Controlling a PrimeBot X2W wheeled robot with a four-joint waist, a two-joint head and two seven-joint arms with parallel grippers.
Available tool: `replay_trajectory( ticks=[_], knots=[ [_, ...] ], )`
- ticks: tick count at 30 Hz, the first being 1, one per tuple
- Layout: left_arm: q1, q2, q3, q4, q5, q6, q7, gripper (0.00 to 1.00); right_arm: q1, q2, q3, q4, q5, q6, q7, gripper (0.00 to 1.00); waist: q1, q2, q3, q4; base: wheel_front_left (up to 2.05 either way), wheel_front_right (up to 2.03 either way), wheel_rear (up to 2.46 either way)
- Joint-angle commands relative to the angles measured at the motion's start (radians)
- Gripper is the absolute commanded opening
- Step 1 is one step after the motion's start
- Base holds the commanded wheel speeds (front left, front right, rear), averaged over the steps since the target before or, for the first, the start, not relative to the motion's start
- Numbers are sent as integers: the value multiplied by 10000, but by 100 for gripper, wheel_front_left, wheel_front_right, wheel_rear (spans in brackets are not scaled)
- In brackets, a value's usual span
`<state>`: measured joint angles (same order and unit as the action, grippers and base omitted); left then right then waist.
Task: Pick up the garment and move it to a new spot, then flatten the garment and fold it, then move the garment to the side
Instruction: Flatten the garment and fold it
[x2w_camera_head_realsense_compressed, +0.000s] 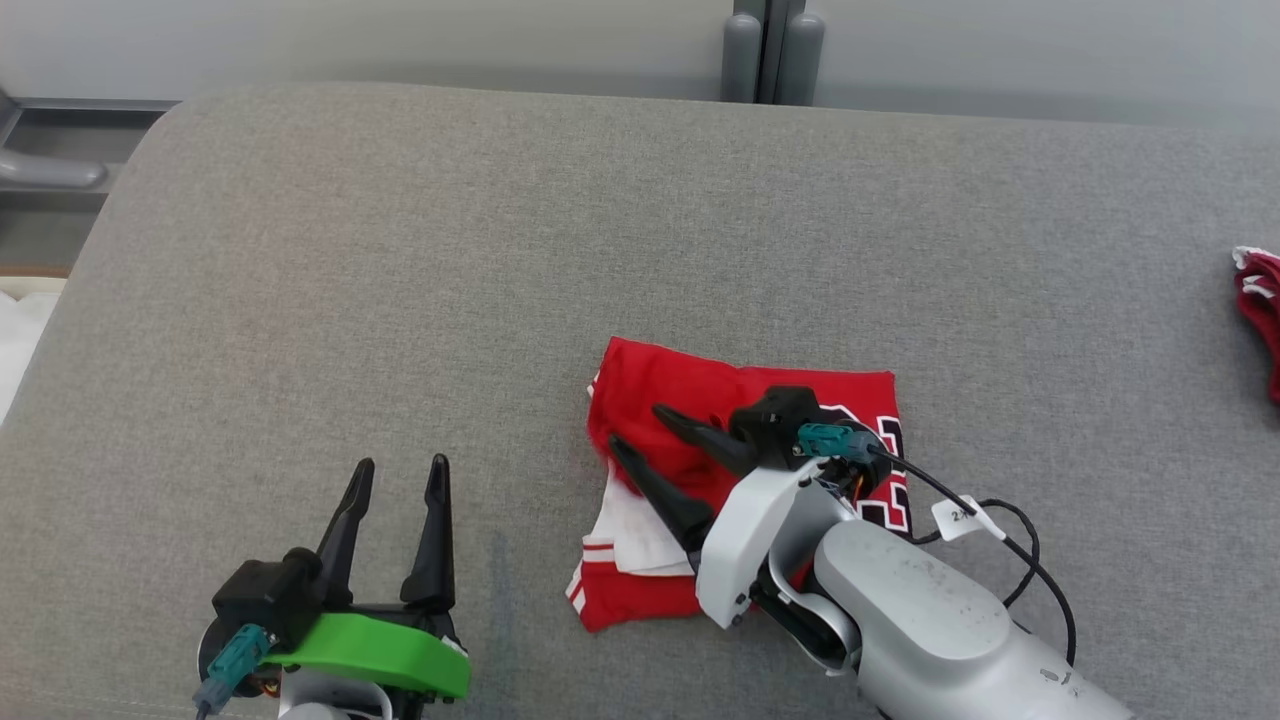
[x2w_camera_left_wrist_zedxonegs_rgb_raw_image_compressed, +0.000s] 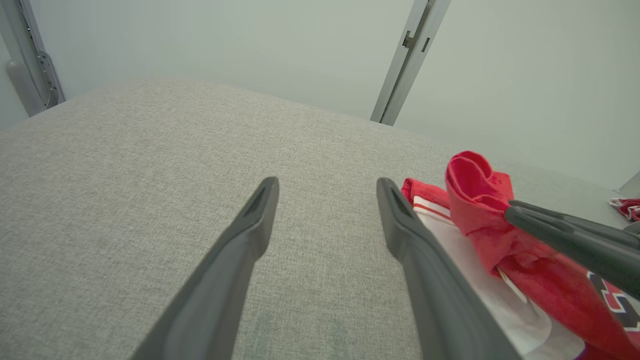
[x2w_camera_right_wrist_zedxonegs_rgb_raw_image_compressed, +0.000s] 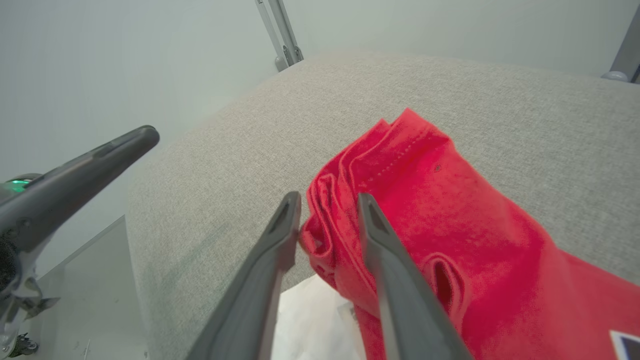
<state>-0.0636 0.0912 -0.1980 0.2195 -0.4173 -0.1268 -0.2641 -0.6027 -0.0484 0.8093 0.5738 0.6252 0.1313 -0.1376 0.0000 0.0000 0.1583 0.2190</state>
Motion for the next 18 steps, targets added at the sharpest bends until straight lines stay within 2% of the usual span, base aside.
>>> replay_trajectory(
  ticks=[1, 8, 18],
  knots=[
    [-9, -19, 1, 6, 6, -40, 3, 100, -117, -47, 56, 66, 66, -14, -108, 100, 0, 0, -31, -6, 0, 0, 0],
    [108, -32, -64, -17, 74, -48, 3, 100, -363, -47, -132, 126, 135, -14, -601, 100, 0, 0, -177, -323, 0, 0, 0],
    [-17, -17, -216, -89, 142, -55, 3, 100, -619, -44, -1821, 263, -1141, -14, -1137, 100, 0, 0, -271, -910, 0, 0, 0]
  ],
)
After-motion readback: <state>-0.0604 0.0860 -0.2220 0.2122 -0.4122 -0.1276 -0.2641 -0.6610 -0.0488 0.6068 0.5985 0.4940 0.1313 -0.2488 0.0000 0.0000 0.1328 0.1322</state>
